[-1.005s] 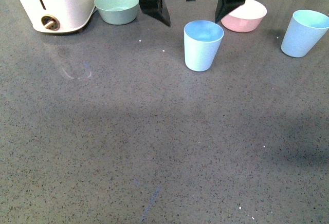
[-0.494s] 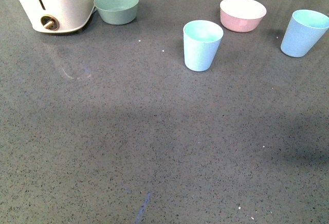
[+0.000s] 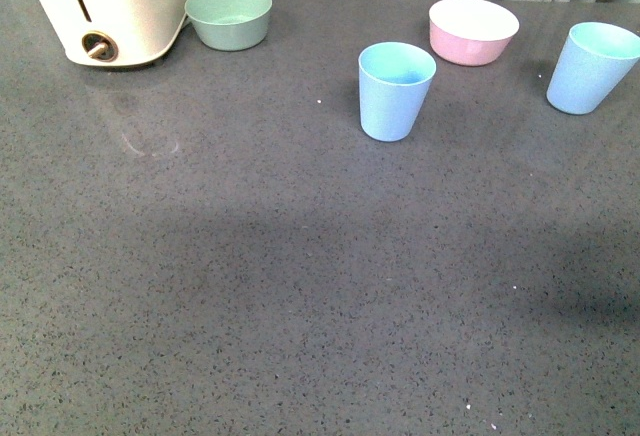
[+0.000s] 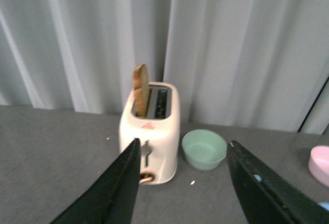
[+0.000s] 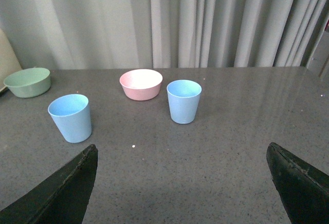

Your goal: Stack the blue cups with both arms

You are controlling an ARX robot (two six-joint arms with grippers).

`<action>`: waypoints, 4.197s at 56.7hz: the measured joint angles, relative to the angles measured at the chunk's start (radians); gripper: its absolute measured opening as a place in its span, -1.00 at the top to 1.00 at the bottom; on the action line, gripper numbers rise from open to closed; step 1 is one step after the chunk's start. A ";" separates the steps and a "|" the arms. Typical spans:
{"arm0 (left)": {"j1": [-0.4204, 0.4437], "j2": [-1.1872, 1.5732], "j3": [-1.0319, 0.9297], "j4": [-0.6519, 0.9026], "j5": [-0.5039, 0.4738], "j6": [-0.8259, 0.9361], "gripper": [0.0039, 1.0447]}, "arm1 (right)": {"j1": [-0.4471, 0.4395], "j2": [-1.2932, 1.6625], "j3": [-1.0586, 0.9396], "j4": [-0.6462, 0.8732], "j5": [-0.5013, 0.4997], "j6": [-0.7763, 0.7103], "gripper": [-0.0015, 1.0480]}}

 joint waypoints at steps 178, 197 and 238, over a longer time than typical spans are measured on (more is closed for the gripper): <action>0.174 -1.085 -0.643 -0.433 0.163 0.049 -0.84 | -0.066 2.136 1.427 -0.096 -0.233 -0.721 -0.83; 0.174 -1.085 -0.643 -0.433 0.163 0.049 -0.84 | -0.050 2.211 1.567 -0.200 -0.230 -0.747 -0.27; 0.174 -1.085 -0.643 -0.433 0.163 0.049 -0.84 | -0.085 1.992 1.467 -0.368 -0.379 -0.843 0.97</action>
